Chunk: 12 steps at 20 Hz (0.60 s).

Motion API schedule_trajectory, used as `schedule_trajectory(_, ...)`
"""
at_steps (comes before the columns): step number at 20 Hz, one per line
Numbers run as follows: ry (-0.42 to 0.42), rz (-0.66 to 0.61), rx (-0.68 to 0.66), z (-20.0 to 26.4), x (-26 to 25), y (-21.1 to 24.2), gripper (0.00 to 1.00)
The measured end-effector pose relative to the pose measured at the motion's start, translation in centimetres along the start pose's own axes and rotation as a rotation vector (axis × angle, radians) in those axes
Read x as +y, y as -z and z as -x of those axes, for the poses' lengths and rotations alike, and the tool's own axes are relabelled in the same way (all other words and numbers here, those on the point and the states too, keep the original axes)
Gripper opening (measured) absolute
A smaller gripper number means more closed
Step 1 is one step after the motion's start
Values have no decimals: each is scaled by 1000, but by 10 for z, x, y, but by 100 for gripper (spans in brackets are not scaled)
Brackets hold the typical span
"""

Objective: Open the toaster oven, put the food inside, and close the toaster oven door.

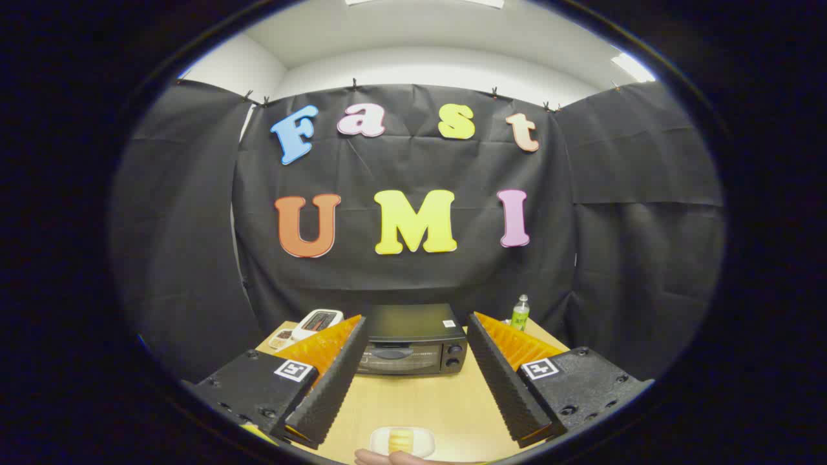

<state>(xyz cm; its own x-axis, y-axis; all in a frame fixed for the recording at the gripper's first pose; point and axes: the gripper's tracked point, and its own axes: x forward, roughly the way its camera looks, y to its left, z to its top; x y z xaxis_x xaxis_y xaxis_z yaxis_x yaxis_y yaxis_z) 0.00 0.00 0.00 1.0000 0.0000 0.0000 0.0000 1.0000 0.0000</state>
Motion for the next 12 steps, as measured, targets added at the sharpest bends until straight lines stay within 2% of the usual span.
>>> schedule_trajectory(6,23,-2,-1,-6,-13,9,100)
schedule_trajectory(12,39,-19,42,-31,-21,33,100)
